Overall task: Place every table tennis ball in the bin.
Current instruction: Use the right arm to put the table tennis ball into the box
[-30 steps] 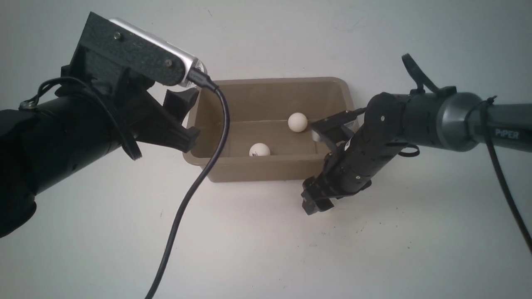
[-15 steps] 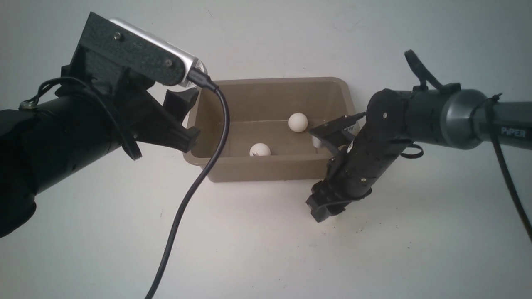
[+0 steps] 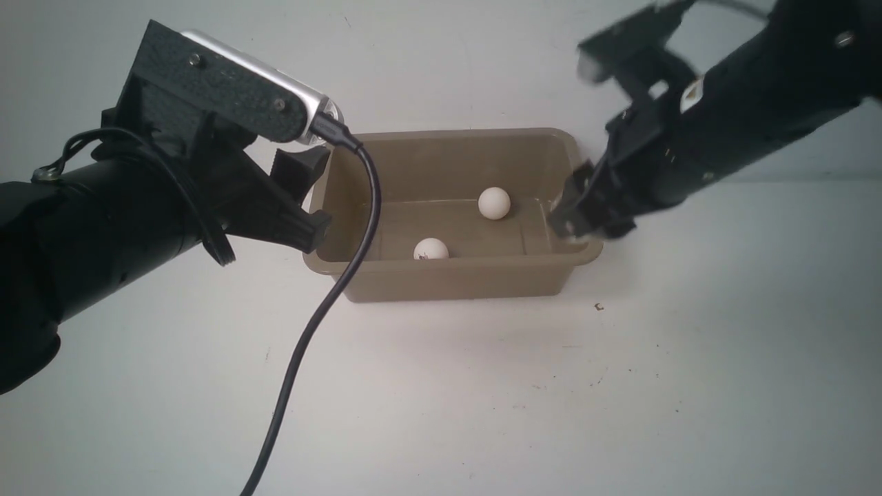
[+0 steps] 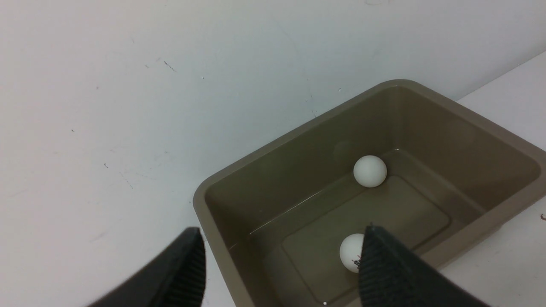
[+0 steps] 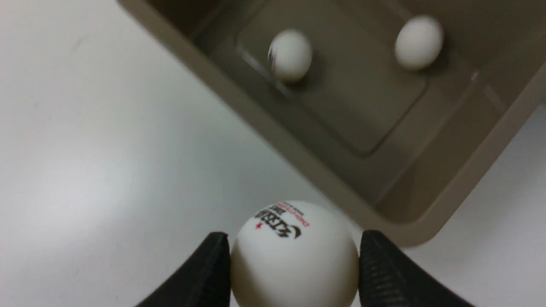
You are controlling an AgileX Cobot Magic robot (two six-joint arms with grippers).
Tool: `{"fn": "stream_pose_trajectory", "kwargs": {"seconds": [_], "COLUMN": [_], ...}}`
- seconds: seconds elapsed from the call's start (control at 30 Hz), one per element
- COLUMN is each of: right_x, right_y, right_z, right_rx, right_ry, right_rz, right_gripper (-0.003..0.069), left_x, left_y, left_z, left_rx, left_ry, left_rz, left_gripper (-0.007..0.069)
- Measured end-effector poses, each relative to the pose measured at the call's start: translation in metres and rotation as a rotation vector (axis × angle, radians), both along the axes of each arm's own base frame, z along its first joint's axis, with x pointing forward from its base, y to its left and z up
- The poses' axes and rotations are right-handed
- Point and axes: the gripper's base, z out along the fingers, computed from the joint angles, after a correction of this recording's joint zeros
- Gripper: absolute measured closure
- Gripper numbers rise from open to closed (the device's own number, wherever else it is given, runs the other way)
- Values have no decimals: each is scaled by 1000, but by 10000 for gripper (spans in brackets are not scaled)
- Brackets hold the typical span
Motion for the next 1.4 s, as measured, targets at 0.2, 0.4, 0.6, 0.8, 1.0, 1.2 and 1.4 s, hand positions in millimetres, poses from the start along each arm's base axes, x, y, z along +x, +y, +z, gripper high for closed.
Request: {"fn": "stream_pose_trajectory", "kwargs": {"seconds": [0.2,0.4,0.6,0.8,1.0,1.2,1.4], "right_x": [36,81,115,126,126,128,124], "right_y": [13,29,45,50,51,50,46], "right_z": [-20,-64,-83,-82,-79,-77,-37], "right_rx": [2,-70,-65,-58,-77,-81,-33], "right_ry": [-118,-129,-146,-183,-202,-232,-387], "right_rz": [-11,-3,-5,1,26,26,0], "right_gripper": [307,307,307,307,292,142,78], "left_x": [0,0,0,0,0,0,0], "left_y": [0,0,0,0,0,0,0], "left_z": [0,0,0,0,0,0,0], "left_rx": [-1,-1,-1,-1,-1,-1,-1], "left_ry": [0,0,0,0,0,0,0], "left_rz": [0,0,0,0,0,0,0], "left_gripper": [188,188,188,188,188,188,188]}}
